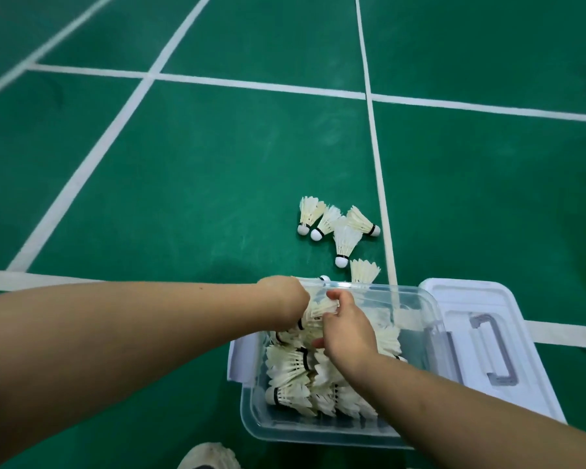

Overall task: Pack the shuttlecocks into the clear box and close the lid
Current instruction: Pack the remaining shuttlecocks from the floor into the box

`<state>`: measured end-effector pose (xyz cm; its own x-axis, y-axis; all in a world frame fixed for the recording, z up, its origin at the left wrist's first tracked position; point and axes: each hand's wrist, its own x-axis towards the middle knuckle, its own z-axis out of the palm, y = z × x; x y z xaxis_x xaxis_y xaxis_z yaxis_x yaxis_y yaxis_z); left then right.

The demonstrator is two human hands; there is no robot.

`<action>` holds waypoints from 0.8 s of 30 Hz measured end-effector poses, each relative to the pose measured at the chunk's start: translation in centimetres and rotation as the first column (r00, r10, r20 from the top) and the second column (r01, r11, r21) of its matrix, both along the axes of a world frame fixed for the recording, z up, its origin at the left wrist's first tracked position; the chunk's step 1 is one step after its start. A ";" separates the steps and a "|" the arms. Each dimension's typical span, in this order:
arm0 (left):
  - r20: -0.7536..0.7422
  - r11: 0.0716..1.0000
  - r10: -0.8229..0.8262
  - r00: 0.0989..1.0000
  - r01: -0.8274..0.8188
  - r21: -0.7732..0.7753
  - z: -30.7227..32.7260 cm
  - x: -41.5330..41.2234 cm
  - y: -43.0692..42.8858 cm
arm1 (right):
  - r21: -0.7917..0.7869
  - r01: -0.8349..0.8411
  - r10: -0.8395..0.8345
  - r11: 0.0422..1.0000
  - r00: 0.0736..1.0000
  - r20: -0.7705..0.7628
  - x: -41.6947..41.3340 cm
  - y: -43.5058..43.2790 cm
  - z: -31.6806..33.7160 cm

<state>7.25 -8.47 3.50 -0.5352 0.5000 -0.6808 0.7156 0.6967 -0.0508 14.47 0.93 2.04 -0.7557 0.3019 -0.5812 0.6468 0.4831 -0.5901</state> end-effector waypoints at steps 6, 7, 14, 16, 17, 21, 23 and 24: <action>-0.056 0.995 0.010 0.998 -0.004 0.099 -0.2 0.6 -1.4 | 0.041 -0.023 0.022 0.999 1.000 0.022 -0.6 -0.3 -0.8; -0.063 0.995 0.006 0.998 0.001 0.104 -0.3 0.7 -1.4 | 0.052 -0.015 0.014 0.999 1.000 0.016 -0.6 -0.2 -0.9; -0.006 0.996 0.016 1.000 -0.015 0.085 -0.7 0.3 -1.1 | 0.111 0.018 -0.020 0.994 1.000 0.013 -0.3 0.8 -0.7; -0.009 0.998 0.001 1.000 0.000 0.057 -1.0 0.3 -1.1 | 0.104 0.034 -0.037 0.994 0.999 0.022 -0.2 1.3 -0.9; -0.003 0.999 0.002 1.000 -0.002 0.053 -1.3 0.2 -1.1 | 0.096 0.039 -0.042 0.995 0.999 0.029 -0.3 1.6 -1.0; 0.011 0.998 0.002 1.000 -0.003 0.060 -1.9 0.0 -1.1 | 0.078 0.003 -0.006 0.997 0.999 0.037 -0.3 1.9 -1.5; -0.004 0.998 0.010 1.000 -0.010 0.065 -1.8 -0.1 -1.2 | 0.069 -0.006 0.005 0.998 1.000 0.014 -0.3 2.0 -1.6; -0.010 0.997 0.016 1.000 -0.016 0.070 -1.7 -0.2 -1.2 | 0.064 -0.007 0.007 0.998 1.000 0.005 -0.3 2.0 -1.6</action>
<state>7.06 -9.70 1.80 -0.5503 0.5378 -0.6387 0.7040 0.7102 -0.0086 14.13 2.91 0.42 -0.7552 0.3337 -0.5642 0.6461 0.5244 -0.5546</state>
